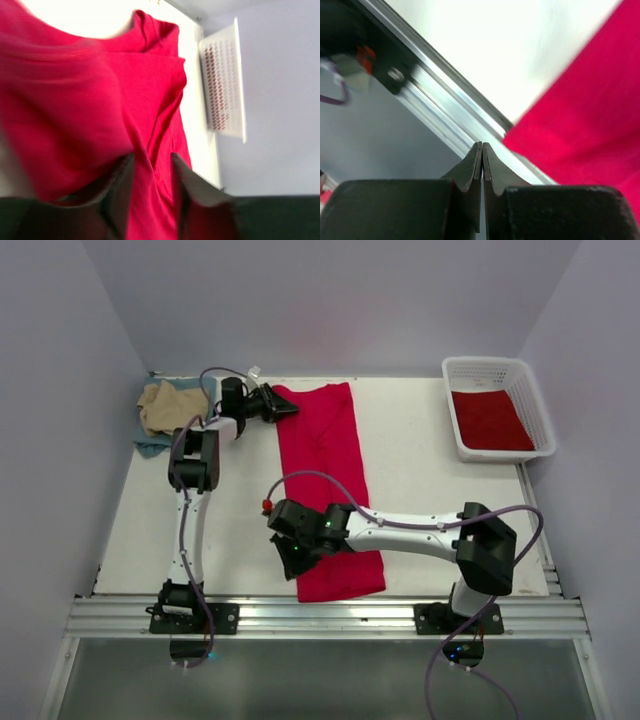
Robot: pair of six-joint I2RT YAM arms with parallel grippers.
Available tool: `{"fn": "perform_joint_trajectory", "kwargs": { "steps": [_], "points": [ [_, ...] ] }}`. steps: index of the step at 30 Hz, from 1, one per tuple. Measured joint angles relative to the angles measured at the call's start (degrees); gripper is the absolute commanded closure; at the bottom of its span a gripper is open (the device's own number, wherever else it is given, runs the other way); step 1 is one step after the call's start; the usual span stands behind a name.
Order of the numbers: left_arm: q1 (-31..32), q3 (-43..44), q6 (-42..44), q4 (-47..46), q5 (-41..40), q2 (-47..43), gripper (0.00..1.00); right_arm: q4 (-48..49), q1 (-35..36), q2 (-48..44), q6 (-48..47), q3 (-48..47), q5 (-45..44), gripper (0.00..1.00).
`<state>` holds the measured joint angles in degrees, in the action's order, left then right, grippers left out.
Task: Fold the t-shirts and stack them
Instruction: Fold the tshirt
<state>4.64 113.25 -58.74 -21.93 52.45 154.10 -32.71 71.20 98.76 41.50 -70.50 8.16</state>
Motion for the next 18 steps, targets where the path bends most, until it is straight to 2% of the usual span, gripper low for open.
{"fn": "perform_joint_trajectory", "kwargs": {
  "steps": [1, 2, 4, 6, 8, 12, 15, 18],
  "points": [
    [0.0, -1.22, 0.87, -0.22, -0.15, -1.29, 0.47, -1.73, -0.09, -0.55, -1.79, -3.13, -2.12, 0.9],
    [0.0, -2.86, 1.92, 0.39, -0.42, -3.37, 0.25, -3.37, -0.24, -1.05, -3.58, -6.49, -4.5, 0.71],
    [-0.07, -5.33, 4.81, 3.06, -2.05, -8.02, 0.09, -4.85, -1.01, -2.45, -6.84, -11.76, -8.46, 0.53],
    [-0.15, -8.33, 9.31, 6.62, -5.53, -15.28, 0.01, -6.8, -3.17, -3.93, -9.94, -17.14, -12.66, 0.39],
    [-0.22, -12.33, 13.6, 9.51, -10.62, -24.46, 0.0, -7.74, -6.95, -4.63, -13.0, -21.16, -15.67, 0.37],
    [-0.37, -21.55, 18.12, 11.43, -21.92, -43.17, 0.0, -8.94, -19.15, -1.33, -18.27, -28.2, -21.44, 0.32],
    [-0.55, -29.66, 18.86, 10.27, -26.91, -52.87, 0.0, -9.84, -26.82, 7.17, -22.12, -35.8, -24.48, 0.3],
    [-0.59, -39.1, 18.86, 10.14, -28.94, -57.88, 0.0, -11.19, -31.06, 18.6, -25.57, -46.36, -25.07, 0.3]
  ]
}}
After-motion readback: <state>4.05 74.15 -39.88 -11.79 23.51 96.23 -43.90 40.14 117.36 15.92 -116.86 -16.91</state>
